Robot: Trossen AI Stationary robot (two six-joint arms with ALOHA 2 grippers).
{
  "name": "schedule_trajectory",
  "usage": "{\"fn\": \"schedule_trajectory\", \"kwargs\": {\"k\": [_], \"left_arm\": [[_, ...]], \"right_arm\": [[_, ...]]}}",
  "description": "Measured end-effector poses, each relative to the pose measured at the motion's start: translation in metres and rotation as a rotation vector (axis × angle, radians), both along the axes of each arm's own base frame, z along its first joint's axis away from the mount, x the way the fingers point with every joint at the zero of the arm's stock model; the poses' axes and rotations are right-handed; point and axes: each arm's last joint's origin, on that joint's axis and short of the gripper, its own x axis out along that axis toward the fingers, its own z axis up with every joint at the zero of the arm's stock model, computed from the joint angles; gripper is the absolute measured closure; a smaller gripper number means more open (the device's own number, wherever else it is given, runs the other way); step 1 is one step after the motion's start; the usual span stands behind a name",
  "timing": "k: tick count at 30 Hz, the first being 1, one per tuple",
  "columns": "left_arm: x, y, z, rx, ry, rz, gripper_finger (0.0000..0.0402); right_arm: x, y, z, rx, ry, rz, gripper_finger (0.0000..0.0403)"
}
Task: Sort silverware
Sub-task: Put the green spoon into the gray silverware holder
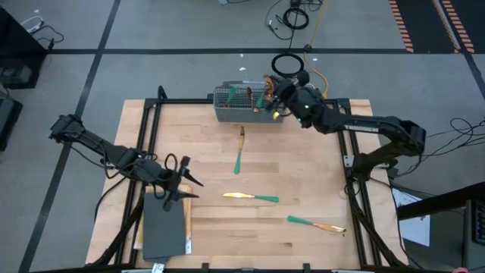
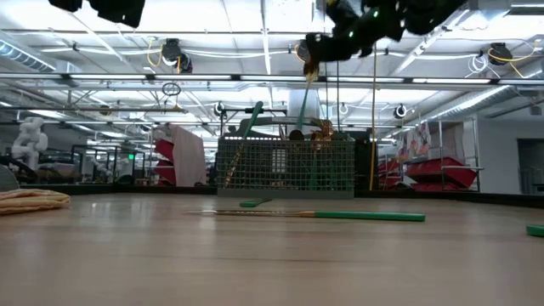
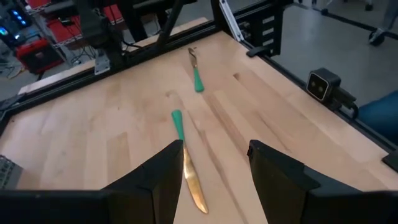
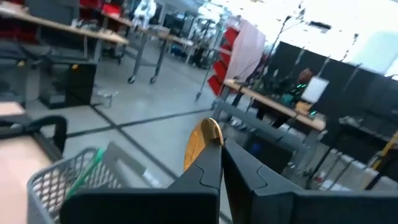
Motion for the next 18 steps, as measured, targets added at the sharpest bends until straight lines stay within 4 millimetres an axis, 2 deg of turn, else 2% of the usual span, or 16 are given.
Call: {"fn": "schedule_trajectory", "kwargs": {"k": [6,18], "left_arm": [[-0.003,0.002,-0.009,0.009,0.008,0.02,0.0212],[-0.003,0.002,-0.01,-0.004,0.017,0.026,0.0212]], "right_arm": [[0.021,-0.017,-0.04,0.056,0.095,-0.003,0.0403],[0.038,-0.025,-0.082,0.157,0.185,0.042,0.0401]]}}
